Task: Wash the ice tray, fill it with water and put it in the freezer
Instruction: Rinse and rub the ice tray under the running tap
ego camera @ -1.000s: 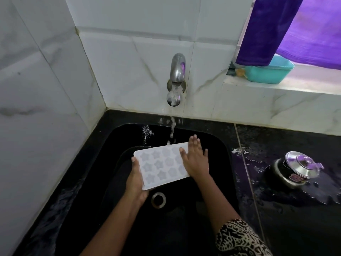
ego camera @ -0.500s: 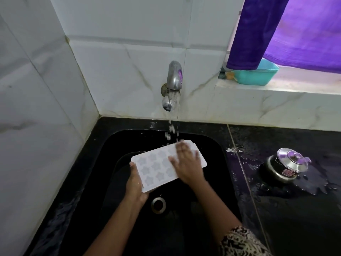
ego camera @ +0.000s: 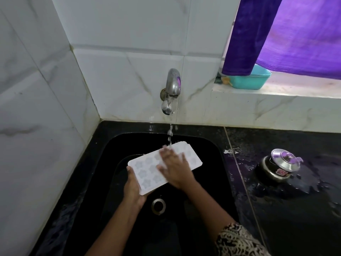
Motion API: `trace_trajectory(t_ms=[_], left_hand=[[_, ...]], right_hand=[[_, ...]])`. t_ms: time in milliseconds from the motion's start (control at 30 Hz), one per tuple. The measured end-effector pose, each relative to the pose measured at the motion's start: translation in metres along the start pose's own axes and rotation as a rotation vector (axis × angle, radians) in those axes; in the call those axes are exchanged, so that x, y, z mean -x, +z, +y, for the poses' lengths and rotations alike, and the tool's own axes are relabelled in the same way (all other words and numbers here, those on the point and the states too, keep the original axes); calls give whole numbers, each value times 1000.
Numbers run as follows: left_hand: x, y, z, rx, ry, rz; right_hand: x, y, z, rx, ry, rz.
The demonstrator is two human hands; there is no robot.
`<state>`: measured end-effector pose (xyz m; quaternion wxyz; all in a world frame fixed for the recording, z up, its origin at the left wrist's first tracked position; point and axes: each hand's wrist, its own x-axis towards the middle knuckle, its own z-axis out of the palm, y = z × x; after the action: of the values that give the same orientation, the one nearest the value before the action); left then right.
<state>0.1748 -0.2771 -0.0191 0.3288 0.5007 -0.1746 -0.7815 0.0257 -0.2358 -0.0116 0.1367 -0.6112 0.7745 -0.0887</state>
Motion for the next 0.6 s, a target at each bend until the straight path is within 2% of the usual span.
trace_trajectory(t_ms=[67,167,267,367,500,600], left_hand=[[0,-7,0,15,15,12],[1,-19,-2,34,-7,7],[1,-28,-7,8,-44,50],[-2,-36,-15,-114,-26,112],[-3,-44,-21,-149,-114,19],[-9,-52,-21,-62,-170,-93]], right_hand=[[-1,-10,36,-10,237,-26],[2,-30,47,-234,331,-103],[8,-52,36,-534,446,40],[26,-68,27,-518,381,85],[61,-74,9,-580,253,228],[80,-73,5,-646,161,331]])
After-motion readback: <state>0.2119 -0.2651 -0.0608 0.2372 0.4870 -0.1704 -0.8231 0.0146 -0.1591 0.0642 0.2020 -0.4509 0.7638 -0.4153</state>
